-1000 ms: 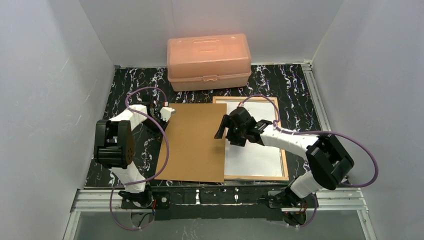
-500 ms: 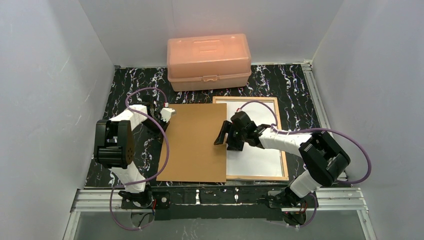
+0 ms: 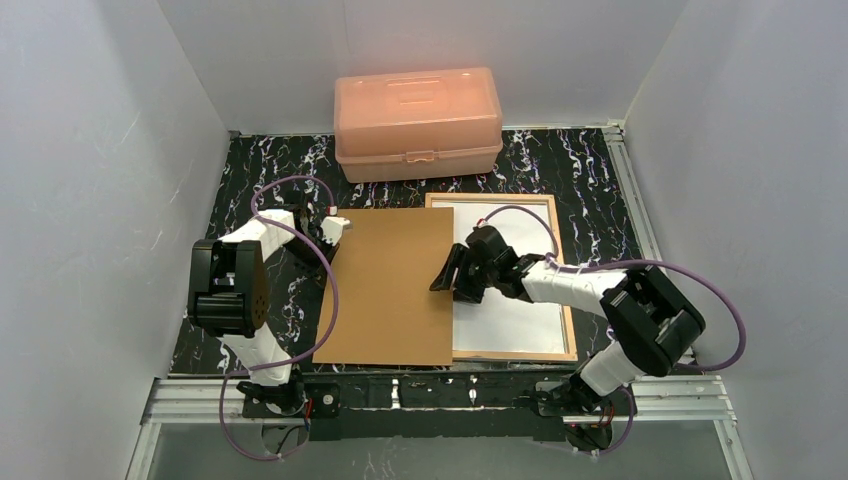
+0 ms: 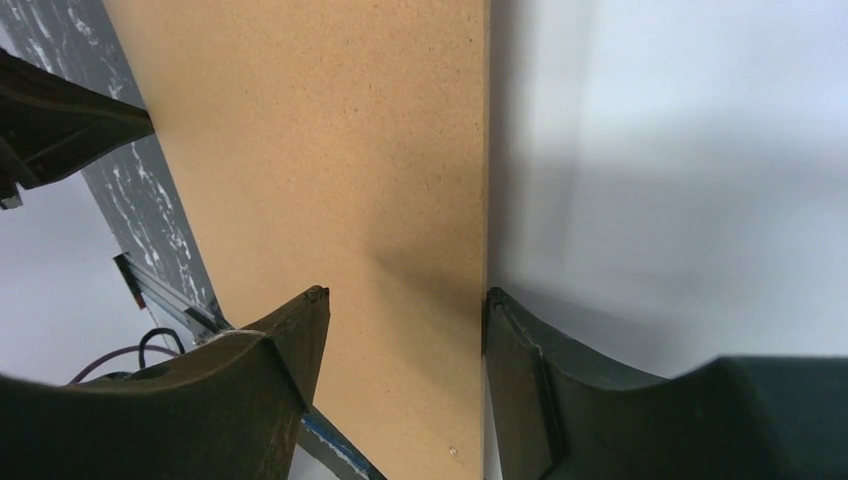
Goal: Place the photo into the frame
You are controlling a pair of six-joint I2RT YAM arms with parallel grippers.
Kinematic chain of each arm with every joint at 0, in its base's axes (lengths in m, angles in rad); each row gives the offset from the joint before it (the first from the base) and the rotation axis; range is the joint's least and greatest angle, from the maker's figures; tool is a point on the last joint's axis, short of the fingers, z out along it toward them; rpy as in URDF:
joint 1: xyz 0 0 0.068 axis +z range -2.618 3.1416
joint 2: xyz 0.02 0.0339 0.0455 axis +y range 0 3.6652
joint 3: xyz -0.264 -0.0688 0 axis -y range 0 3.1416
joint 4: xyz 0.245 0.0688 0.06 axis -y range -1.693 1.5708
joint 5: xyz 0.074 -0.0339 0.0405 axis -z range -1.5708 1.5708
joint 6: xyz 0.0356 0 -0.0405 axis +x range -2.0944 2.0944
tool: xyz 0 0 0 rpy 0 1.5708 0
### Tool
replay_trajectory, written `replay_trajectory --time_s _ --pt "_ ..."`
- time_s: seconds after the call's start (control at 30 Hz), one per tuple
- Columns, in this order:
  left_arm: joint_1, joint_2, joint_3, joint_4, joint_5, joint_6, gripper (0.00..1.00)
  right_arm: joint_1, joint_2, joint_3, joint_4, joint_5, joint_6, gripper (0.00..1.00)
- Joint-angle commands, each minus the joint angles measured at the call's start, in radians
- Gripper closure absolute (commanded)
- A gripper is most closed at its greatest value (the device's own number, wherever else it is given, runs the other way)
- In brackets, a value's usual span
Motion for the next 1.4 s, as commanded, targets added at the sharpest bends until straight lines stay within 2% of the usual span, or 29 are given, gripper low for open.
replay_trajectory --time_s 0.0,0.27,0.53,0.77,0.9,0.97,1.0,1.1,1.27,1.33,1.37 --pt "-0.009 -0.005 -0.023 -0.038 0.05 0.004 1.0 0.0 -0.095 -0.022 0.099 -0.04 0.063 0.37" --pt "-0.009 0.006 -0.015 -0.048 0.1 0.017 1.0 0.002 -0.238 -0.098 0.191 -0.052 0.187 0.41" --pt "-0.009 0.005 -0.015 -0.045 0.117 0.02 1.0 0.036 -0.208 -0.091 0.195 -0.052 0.185 0.51" --pt "-0.009 -0.049 -0.013 -0.071 0.142 0.031 1.0 0.057 -0.156 -0.006 0.139 -0.042 0.158 0.79" --pt "-0.008 -0.129 0.023 -0.139 0.146 0.043 1.0 0.062 -0.159 0.048 0.094 -0.035 0.152 0.99" --pt "-0.004 -0.215 0.057 -0.197 0.163 0.074 0.88 0.063 -0.182 0.081 0.055 -0.008 0.15 0.99" --pt "0.001 -0.274 0.08 -0.234 0.183 0.097 0.78 0.063 -0.194 0.1 0.041 0.01 0.151 0.99" --pt "0.016 -0.473 0.188 -0.343 0.269 0.172 0.31 0.065 -0.215 0.157 0.015 0.035 0.167 0.99" --pt "0.021 -0.793 0.313 -0.44 0.42 0.274 0.11 0.1 -0.223 0.262 -0.052 0.08 0.241 0.99" --pt "0.021 -0.904 0.318 -0.469 0.451 0.297 0.02 0.131 -0.227 0.299 -0.067 0.108 0.282 0.99" --pt "0.021 -0.949 0.313 -0.488 0.46 0.31 0.02 0.153 -0.23 0.316 -0.072 0.134 0.303 0.99"
